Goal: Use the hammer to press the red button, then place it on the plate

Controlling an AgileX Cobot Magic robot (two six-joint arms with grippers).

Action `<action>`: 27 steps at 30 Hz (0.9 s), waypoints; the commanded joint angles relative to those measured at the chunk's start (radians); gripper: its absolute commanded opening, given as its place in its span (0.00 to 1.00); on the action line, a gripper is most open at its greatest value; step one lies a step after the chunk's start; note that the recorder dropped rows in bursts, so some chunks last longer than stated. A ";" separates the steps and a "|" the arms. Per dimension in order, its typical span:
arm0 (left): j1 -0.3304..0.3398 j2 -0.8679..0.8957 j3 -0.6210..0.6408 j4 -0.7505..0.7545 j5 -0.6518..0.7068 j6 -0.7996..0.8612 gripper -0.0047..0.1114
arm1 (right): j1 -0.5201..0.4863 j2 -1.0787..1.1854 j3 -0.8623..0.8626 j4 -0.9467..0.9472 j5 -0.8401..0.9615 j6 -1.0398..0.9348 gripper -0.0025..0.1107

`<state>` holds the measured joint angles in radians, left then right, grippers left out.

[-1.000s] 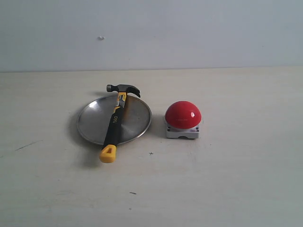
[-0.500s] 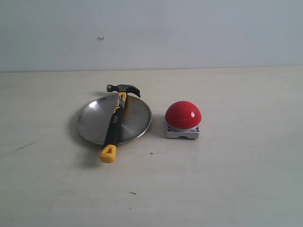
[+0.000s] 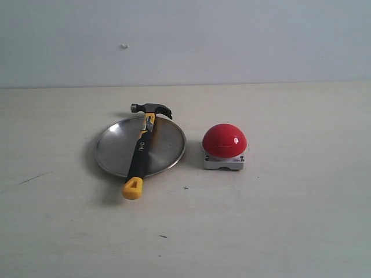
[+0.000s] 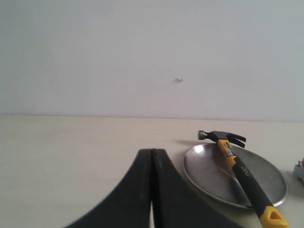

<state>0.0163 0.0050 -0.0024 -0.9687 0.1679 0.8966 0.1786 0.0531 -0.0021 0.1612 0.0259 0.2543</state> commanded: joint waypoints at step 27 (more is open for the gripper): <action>-0.001 -0.005 0.002 0.861 -0.042 -0.953 0.04 | -0.004 -0.008 0.002 -0.003 -0.003 -0.008 0.02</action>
<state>0.0163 0.0050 -0.0024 -0.1117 0.1292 -0.0494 0.1786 0.0531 -0.0021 0.1612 0.0259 0.2543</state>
